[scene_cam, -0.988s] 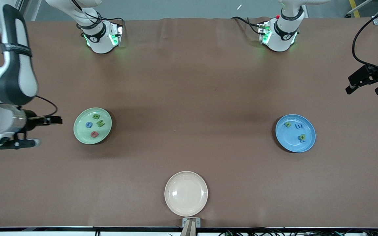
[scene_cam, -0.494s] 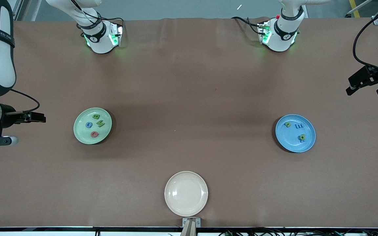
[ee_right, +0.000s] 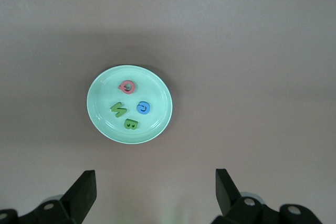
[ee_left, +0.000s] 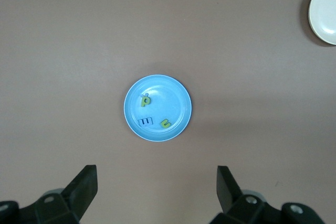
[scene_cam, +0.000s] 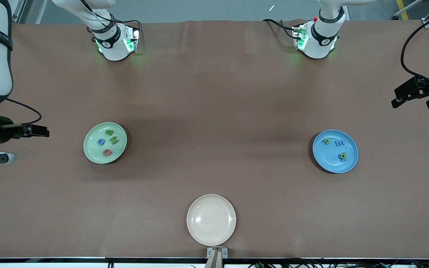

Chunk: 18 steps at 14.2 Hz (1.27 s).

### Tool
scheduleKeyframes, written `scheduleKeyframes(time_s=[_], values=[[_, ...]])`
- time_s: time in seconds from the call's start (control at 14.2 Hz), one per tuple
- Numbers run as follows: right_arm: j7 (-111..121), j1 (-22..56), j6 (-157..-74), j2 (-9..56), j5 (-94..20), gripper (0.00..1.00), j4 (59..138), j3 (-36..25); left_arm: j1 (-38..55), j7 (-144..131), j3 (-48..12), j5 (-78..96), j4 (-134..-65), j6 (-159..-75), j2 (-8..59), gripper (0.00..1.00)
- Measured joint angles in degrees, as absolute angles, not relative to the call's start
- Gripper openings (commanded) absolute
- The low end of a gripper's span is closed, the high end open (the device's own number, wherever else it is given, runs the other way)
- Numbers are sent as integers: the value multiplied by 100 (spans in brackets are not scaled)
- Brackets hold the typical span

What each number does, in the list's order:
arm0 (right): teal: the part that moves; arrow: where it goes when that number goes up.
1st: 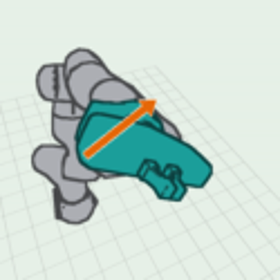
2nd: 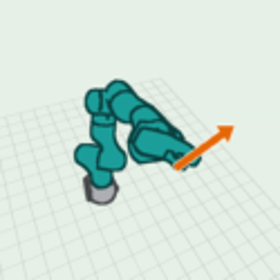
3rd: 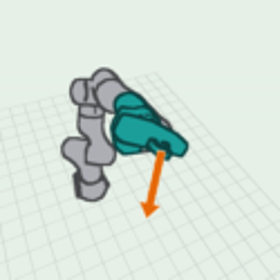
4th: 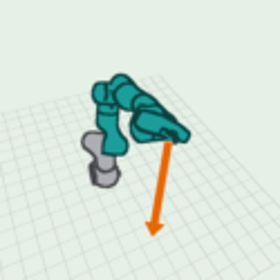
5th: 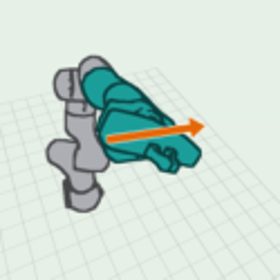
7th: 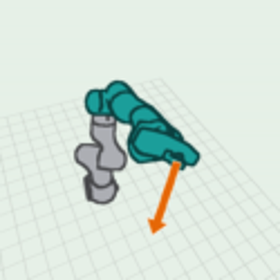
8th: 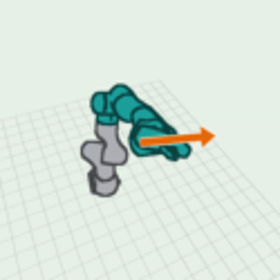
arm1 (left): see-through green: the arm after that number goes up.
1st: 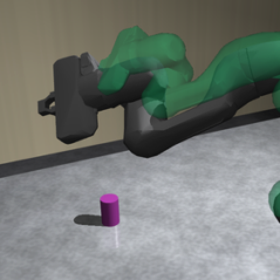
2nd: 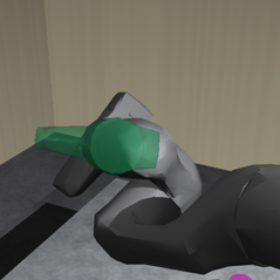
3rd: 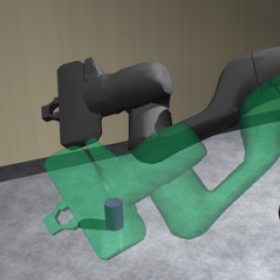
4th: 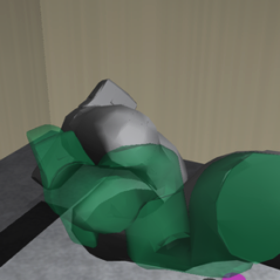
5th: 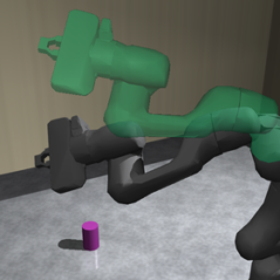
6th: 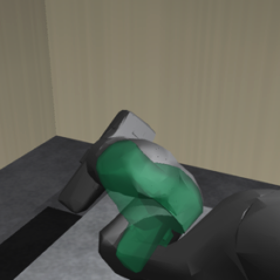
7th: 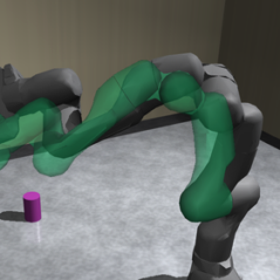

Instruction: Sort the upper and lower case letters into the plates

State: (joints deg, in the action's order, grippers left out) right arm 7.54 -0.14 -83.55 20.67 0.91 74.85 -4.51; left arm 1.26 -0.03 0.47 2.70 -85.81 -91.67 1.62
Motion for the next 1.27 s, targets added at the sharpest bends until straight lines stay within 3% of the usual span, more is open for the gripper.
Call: scheduleKeyframes(time_s=[0.99,1.27], values=[[720,-19,-8429,2176,75,100,7602,-439,122,-3,33,270,-9023,-9509,-105,100],[721,-67,-8460,1810,78,100,7901,-465,106,-3,30,270,-9028,-9517,-105,100]])
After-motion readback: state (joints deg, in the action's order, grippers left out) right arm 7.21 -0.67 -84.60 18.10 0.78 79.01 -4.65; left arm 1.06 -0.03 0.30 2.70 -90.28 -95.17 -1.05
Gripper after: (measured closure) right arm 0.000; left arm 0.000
